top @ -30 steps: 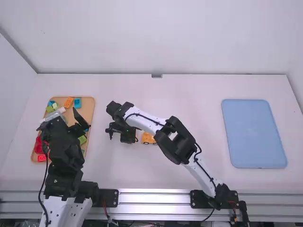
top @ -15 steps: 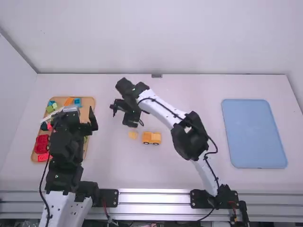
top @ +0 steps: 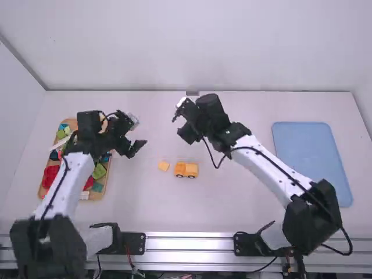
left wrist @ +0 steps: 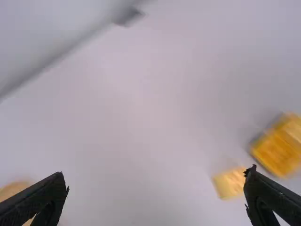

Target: Assemble lego blocks to make yellow taxi

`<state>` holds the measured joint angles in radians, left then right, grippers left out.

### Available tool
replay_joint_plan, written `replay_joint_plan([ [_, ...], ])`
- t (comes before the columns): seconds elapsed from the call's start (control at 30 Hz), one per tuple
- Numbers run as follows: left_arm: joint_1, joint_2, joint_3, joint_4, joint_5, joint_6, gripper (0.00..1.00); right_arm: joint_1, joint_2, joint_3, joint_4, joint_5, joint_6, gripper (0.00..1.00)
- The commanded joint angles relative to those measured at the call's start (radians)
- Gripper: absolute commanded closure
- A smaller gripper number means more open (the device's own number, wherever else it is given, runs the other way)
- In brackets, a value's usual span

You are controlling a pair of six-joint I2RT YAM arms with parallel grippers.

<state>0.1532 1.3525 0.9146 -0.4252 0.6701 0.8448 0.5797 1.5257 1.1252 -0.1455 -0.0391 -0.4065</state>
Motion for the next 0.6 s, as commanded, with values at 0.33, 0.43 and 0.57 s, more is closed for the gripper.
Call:
replay_joint_plan([
  [0.33,-0.063,0.582,0.23,-0.403,0.288,1.043,0.05,-0.24,-0.153,-0.368,0.324,-0.485,-0.011,0.01],
  [0.43,-0.062,0.667,0.237,-0.432,0.286,1.17,0.14,-0.32,-0.153,-0.389,0.316,-0.754,-0.105,0.01],
  [0.57,-0.065,0.723,0.235,-0.414,0.285,1.189,0.22,-0.389,-0.151,-0.399,0.323,-0.909,-0.145,0.01],
])
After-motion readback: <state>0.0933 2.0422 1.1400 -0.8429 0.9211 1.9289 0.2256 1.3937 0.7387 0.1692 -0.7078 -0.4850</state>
